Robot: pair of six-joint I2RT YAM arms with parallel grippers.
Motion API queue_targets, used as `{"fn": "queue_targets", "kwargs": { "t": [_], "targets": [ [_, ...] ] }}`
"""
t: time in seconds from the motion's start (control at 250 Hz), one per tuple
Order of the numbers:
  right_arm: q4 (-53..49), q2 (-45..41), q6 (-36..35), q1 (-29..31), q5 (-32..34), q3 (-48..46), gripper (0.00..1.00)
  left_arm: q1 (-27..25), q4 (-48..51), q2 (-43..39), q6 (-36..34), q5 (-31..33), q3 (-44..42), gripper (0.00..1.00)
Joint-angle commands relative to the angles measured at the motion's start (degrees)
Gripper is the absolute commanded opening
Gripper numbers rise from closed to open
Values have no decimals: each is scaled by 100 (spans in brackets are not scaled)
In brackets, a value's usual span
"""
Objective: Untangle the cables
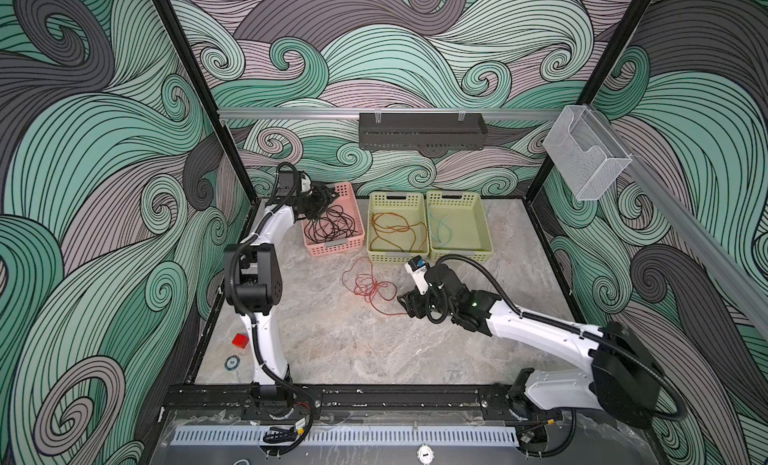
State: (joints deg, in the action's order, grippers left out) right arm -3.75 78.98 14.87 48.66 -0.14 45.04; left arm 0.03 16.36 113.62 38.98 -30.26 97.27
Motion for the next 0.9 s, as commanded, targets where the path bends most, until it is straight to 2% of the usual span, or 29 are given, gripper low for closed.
{"fn": "queue_targets", "kwargs": {
  "t": [0.0, 0.096, 0.252, 0.308, 0.412, 0.523, 0.647, 0.683, 0.819, 0.895],
  "targets": [
    [437, 579, -214, 21, -320, 556, 71, -98, -11, -1308, -365, -63, -447, 68],
    [480, 1291, -359, 21, -406, 1130, 72, -236, -128, -2397, -346, 108, -1444, 67],
    [528, 2352, -293, 2, -144, 1891, 73, -606, 314, -4443, -671, 719, -3381, 67],
    [663, 2596, -208, 5, -162, 2027, 73, -671, 356, -5225, -562, 984, -4116, 67],
    [810, 3011, -108, 2, -63, 2315, 69, -715, 478, -6549, -334, 1108, -5233, 67],
    [812, 3294, -42, 3, -71, 2636, 50, -724, 679, -7634, -211, 1207, -5957, 68],
    [857, 3073, 79, 44, -134, 2613, 9, -724, 924, -8383, -250, 1354, -6268, 69],
    [834, 2883, 79, 89, -61, 2536, 0, -723, 1026, -8512, -252, 1347, -6289, 69],
    [450, 1697, -124, 370, 246, 2315, 0, -717, 1159, -8708, -243, 1021, -6373, 69],
    [185, 972, -335, 563, 405, 2345, 0, -728, 756, -8641, -139, 492, -6487, 69]
  ]
}}
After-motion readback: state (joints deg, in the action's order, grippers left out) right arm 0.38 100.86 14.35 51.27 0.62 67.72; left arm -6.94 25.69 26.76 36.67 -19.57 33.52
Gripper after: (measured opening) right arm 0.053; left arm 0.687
